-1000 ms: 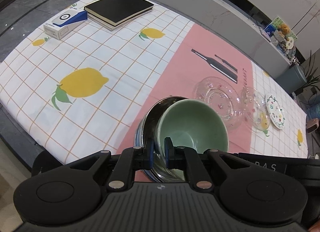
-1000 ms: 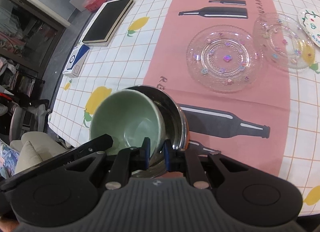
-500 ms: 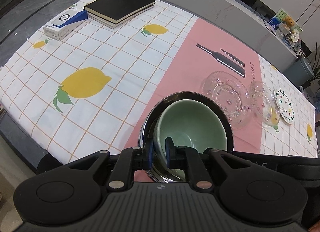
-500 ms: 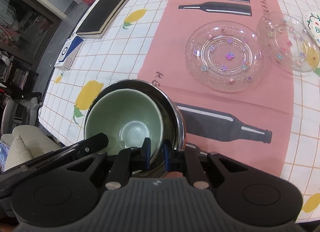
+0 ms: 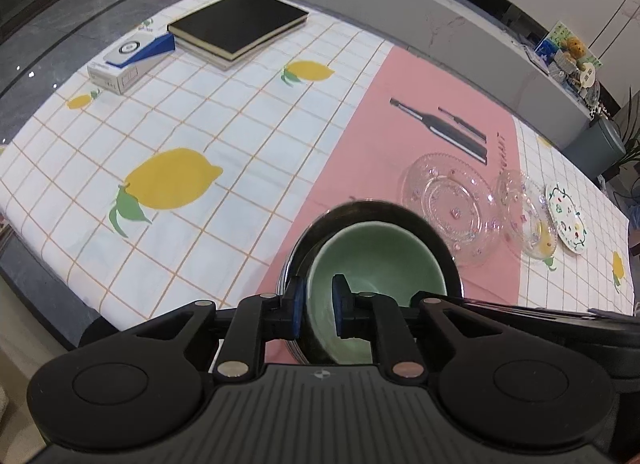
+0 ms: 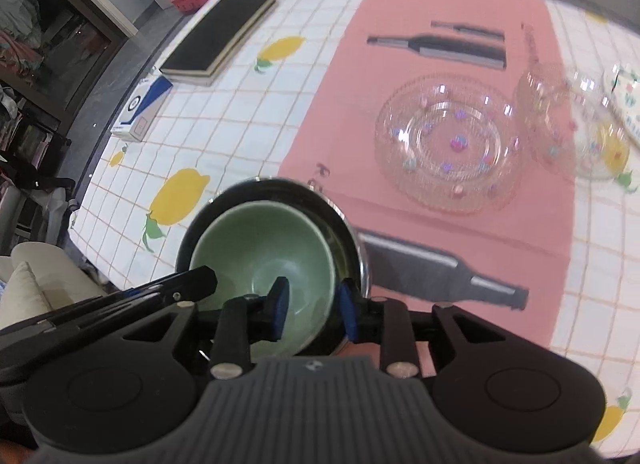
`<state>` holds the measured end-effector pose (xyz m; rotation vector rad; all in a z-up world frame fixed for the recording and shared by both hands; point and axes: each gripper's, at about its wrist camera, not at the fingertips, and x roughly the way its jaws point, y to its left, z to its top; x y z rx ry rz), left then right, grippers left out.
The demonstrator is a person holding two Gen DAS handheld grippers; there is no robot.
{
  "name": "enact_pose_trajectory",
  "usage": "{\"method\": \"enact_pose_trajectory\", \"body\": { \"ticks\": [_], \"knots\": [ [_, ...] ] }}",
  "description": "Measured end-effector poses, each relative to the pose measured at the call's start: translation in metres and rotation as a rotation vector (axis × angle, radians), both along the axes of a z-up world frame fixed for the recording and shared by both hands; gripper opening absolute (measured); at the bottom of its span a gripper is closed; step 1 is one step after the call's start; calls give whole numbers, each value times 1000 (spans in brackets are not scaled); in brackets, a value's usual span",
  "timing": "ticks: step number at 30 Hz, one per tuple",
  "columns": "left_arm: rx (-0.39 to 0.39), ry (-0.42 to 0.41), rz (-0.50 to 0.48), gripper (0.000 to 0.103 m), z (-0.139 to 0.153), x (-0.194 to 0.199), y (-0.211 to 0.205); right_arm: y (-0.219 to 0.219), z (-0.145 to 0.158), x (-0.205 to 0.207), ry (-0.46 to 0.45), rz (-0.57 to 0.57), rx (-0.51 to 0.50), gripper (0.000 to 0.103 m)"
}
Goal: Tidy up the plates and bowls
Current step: 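Open both grippers and lift them off the nested bowls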
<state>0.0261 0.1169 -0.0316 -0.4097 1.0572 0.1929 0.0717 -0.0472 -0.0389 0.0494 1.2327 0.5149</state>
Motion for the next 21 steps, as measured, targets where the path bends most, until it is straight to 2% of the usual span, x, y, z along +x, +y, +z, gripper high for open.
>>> {"method": "enact_pose_trajectory", "body": {
  "ticks": [8, 15, 21],
  "knots": [
    [37, -79, -9, 20, 20, 0, -2, -13, 25, -5, -102, -12, 16, 31],
    [23, -174, -101, 22, 35, 7, -18, -42, 41, -1, -169, -77, 80, 34],
    [-27, -209, -181, 23, 35, 25, -39, -80, 43, 8, -186, -177, 127, 36]
  ]
}}
